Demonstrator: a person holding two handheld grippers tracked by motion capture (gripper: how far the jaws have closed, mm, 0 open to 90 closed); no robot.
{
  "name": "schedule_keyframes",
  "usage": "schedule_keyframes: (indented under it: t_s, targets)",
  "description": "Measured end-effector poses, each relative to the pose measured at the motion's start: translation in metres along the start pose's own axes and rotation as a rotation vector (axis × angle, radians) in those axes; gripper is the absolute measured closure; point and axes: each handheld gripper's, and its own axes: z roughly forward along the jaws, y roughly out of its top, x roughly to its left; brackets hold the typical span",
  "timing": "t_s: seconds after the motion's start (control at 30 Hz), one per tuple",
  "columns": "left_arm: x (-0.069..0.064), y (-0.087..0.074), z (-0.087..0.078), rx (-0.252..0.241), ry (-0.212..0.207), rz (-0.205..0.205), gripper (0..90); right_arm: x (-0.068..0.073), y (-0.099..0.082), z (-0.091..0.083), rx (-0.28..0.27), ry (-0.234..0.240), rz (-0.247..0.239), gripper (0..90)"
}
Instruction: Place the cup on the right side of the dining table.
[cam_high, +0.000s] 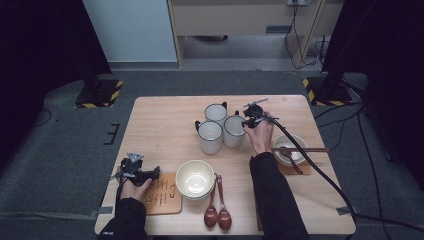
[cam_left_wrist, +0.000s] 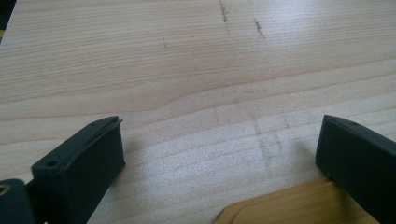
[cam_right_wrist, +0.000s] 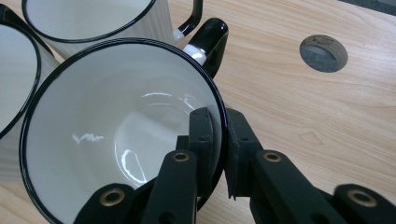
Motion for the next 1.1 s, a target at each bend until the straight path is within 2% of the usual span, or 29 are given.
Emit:
schedule_keyframes:
  t_s: [0.37, 0.53, 0.67, 0.77, 0.87, 0.97, 1.1]
  targets:
    - [0.000, 0.000, 0.000, 0.000, 0.000, 0.000, 0.0, 0.004, 0.003, 0.008, -0.026, 0.008, -0.006, 79.9]
    - [0.000, 0.000, 0.000, 0.000, 0.000, 0.000, 0.0, 0.004, 0.002, 0.015, 0.024, 0.005, -0.006, 72.1]
    - [0.000, 0.000, 0.000, 0.000, 0.000, 0.000, 0.0, 0.006, 0.001, 0.019, 0.030, 0.008, -0.002, 76.9]
    - [0.000, 0.000, 0.000, 0.000, 0.000, 0.000, 0.0, 0.006, 0.002, 0.019, 0.037, 0.006, 0.023, 79.5]
    - [0.000, 0.000, 0.000, 0.000, 0.000, 0.000, 0.0, 0.006, 0.002, 0.019, 0.049, 0.008, 0.022, 80.0]
    - [0.000, 0.000, 0.000, 0.000, 0.000, 0.000, 0.0, 0.004, 0.001, 0.018, 0.050, 0.006, 0.043, 80.2]
    - [0.000, 0.000, 0.000, 0.000, 0.000, 0.000, 0.0, -0.002, -0.001, 0.016, 0.055, 0.026, 0.078, 80.4]
